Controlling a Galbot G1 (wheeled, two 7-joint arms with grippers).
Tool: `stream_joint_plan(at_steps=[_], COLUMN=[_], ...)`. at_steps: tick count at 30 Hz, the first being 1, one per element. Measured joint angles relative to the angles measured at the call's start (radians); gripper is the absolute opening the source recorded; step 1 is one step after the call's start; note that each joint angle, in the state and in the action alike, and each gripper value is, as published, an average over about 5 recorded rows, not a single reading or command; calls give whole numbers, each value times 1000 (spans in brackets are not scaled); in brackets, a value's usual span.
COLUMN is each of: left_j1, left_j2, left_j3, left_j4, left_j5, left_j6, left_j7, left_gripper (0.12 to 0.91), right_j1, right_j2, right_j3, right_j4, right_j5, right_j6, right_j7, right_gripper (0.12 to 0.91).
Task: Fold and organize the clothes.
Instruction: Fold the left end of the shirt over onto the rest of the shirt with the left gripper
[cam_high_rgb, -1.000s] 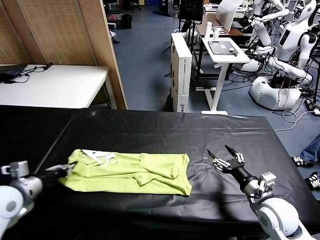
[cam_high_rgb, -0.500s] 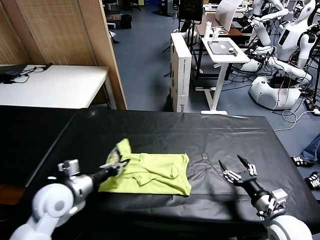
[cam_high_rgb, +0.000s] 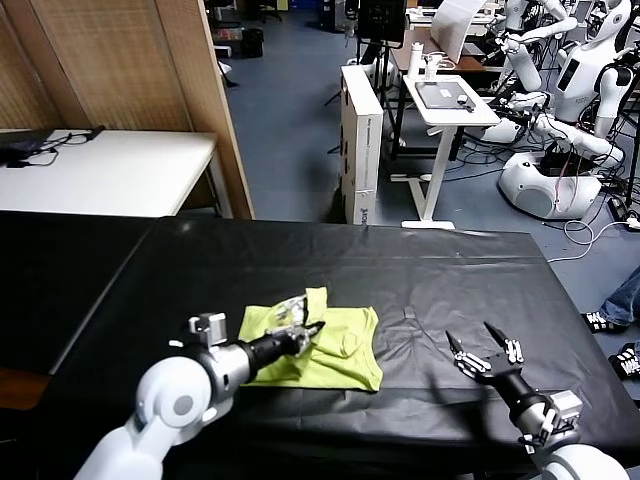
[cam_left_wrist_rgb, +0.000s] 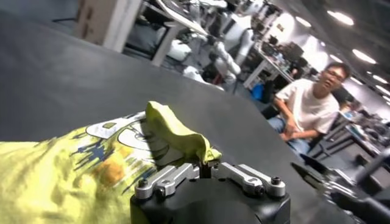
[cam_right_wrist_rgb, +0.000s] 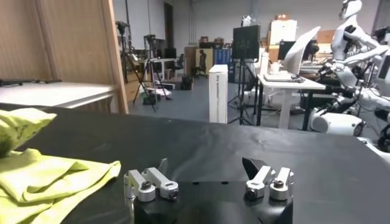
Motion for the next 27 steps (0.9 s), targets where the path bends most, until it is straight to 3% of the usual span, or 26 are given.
stream_joint_plan(at_steps=[13,27], left_j1=[-25,-28], left_j2=[-67,-128], left_j3=[49,56], left_j4=[45,102], left_j5=[29,81], left_j6=[0,0], left_j7=[-35,-31], left_gripper=[198,198], right_j1=[-1,9], right_j2=[-5,7], right_j3=[-15,-43], right_j4=[0,-3], right_j5=[-7,-27], right_j6=[-1,-3], right_j7=[-1,-1], right_gripper=[907,907])
